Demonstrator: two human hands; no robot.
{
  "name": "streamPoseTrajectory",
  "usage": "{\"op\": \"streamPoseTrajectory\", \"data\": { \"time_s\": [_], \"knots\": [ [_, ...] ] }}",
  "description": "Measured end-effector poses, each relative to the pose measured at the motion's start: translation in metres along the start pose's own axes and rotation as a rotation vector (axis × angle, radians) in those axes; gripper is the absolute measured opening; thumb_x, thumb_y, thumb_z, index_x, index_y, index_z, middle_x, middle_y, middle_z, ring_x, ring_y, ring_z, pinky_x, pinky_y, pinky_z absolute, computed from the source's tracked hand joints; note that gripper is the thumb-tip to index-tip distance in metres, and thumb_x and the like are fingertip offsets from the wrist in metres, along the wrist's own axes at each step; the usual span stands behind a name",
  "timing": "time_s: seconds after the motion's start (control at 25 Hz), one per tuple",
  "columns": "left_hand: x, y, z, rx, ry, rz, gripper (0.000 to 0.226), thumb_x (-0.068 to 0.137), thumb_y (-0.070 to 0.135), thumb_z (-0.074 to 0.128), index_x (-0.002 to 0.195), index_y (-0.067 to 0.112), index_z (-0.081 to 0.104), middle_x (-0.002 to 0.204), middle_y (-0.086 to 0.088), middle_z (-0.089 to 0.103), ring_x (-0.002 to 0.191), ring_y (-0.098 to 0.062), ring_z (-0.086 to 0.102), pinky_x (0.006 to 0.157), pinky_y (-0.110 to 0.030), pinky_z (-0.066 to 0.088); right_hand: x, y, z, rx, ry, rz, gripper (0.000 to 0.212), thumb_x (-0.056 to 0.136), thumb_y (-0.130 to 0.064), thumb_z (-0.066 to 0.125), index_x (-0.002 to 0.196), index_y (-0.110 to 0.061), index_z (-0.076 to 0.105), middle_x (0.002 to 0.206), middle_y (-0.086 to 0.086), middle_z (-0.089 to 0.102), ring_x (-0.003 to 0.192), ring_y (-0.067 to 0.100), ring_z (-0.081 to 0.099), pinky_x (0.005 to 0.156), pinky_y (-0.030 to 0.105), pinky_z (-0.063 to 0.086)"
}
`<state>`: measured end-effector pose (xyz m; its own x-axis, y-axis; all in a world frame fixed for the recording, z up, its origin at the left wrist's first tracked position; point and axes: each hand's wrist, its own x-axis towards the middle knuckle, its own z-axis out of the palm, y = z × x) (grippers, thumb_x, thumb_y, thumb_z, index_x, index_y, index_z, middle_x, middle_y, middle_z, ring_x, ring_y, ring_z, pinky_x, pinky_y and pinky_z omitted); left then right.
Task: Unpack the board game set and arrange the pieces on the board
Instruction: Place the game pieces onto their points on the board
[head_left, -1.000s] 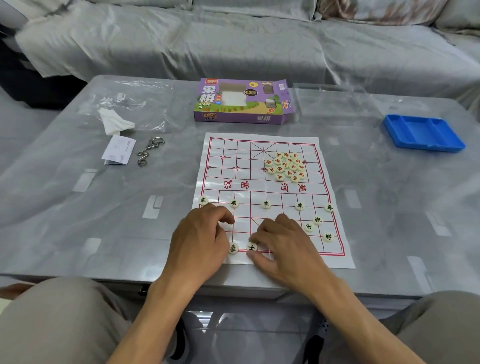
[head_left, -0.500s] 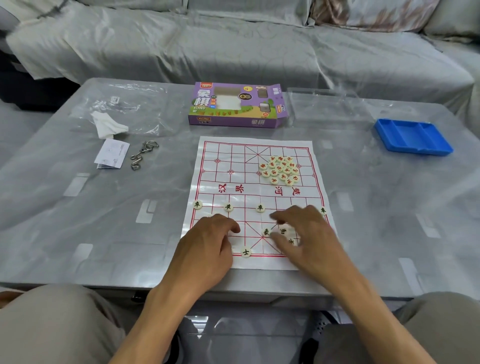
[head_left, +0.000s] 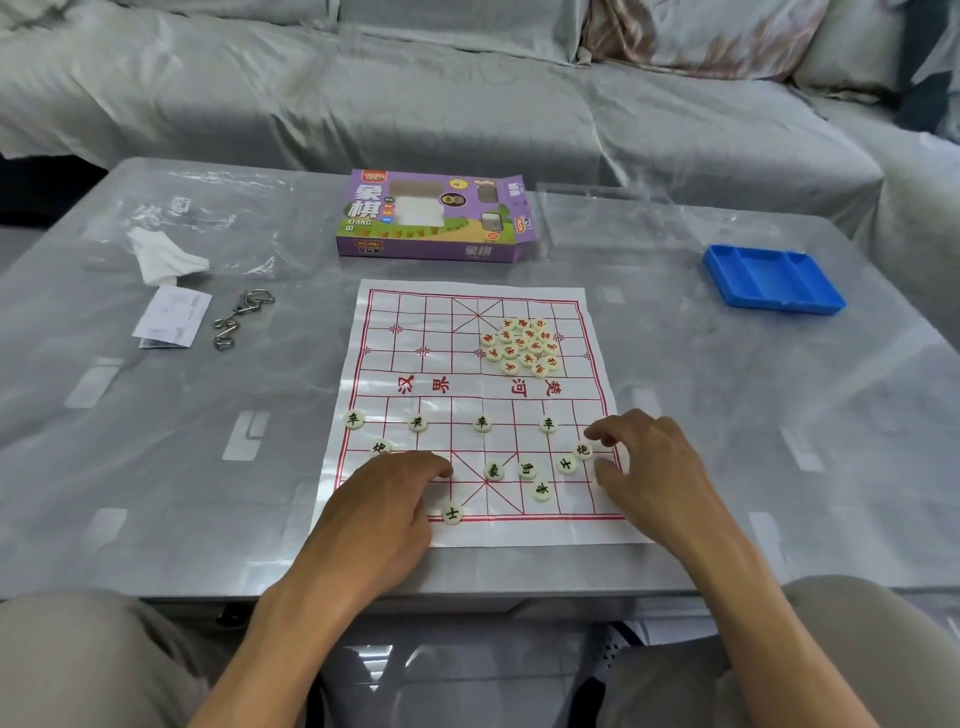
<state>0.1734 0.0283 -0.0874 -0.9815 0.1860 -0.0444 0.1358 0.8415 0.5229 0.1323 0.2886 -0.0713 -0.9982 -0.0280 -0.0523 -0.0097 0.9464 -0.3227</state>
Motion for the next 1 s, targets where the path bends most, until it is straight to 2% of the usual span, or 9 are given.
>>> {"op": "streamPoseTrajectory", "data": {
  "time_s": [0.16, 0.36, 0.44, 0.56, 0.72, 0.92, 1.0],
  "knots": [
    [-0.001, -0.002, -0.001, -0.022, -0.003, -0.012, 0.047, 0.087, 0.005, 0.043, 0.122, 0.033, 0.057, 0.123, 0.011, 0.061, 0.112, -0.013, 0.054, 0.088, -0.024, 0.045, 0.003, 0.003, -0.003, 0.027, 0.042, 0.031, 0.022, 0.096, -0.020, 0.049, 0.111, -0.029, 0.062, 0.108, -0.011, 0.062, 0.095, 0.008, 0.046, 0.073, 0.024, 0.039],
    [-0.001, 0.000, -0.002, -0.013, -0.004, -0.005, 0.048, 0.087, 0.005, 0.043, 0.125, 0.032, 0.056, 0.126, 0.010, 0.060, 0.115, -0.014, 0.053, 0.091, -0.028, 0.045, -0.005, 0.016, -0.023, 0.120, -0.080, 0.097, 0.005, 0.088, -0.027, 0.065, 0.089, -0.031, 0.063, 0.084, -0.013, 0.065, 0.076, 0.008, 0.059, 0.062, 0.024, 0.043],
    [-0.001, -0.001, -0.002, -0.006, -0.004, -0.014, 0.048, 0.088, 0.005, 0.043, 0.126, 0.031, 0.056, 0.126, 0.010, 0.060, 0.115, -0.014, 0.053, 0.091, -0.027, 0.045, -0.009, 0.016, -0.023, 0.107, -0.163, 0.094, 0.015, 0.084, -0.034, 0.070, 0.095, -0.033, 0.060, 0.087, -0.015, 0.064, 0.077, 0.008, 0.059, 0.062, 0.022, 0.042],
    [0.000, 0.001, -0.002, -0.001, -0.004, -0.021, 0.049, 0.088, 0.005, 0.043, 0.126, 0.032, 0.055, 0.127, 0.010, 0.060, 0.116, -0.014, 0.053, 0.090, -0.026, 0.044, -0.009, 0.012, -0.015, 0.056, -0.212, 0.077, 0.030, 0.080, -0.038, 0.073, 0.103, -0.035, 0.054, 0.093, -0.017, 0.060, 0.082, 0.007, 0.057, 0.069, 0.024, 0.047],
    [-0.001, 0.003, -0.002, -0.010, -0.001, -0.025, 0.048, 0.088, 0.004, 0.043, 0.126, 0.031, 0.056, 0.127, 0.010, 0.060, 0.116, -0.014, 0.053, 0.091, -0.026, 0.043, -0.006, 0.012, -0.006, 0.035, -0.213, 0.087, 0.024, 0.082, -0.037, 0.072, 0.100, -0.034, 0.056, 0.096, -0.015, 0.061, 0.085, 0.009, 0.059, 0.077, 0.030, 0.053],
    [-0.001, 0.002, -0.002, -0.008, -0.016, -0.023, 0.048, 0.088, 0.004, 0.043, 0.125, 0.031, 0.056, 0.127, 0.011, 0.060, 0.116, -0.014, 0.053, 0.092, -0.026, 0.043, -0.006, 0.011, -0.003, 0.021, -0.197, 0.108, 0.018, 0.083, -0.035, 0.069, 0.098, -0.032, 0.060, 0.096, -0.015, 0.063, 0.085, 0.010, 0.060, 0.077, 0.030, 0.055],
    [-0.001, 0.001, -0.001, -0.008, -0.015, -0.027, 0.047, 0.089, 0.006, 0.043, 0.125, 0.031, 0.056, 0.127, 0.011, 0.059, 0.116, -0.014, 0.053, 0.091, -0.026, 0.043, -0.007, 0.007, -0.004, 0.022, -0.177, 0.096, 0.018, 0.082, -0.036, 0.069, 0.098, -0.032, 0.060, 0.095, -0.016, 0.063, 0.083, 0.010, 0.060, 0.072, 0.028, 0.053]
  ]
}}
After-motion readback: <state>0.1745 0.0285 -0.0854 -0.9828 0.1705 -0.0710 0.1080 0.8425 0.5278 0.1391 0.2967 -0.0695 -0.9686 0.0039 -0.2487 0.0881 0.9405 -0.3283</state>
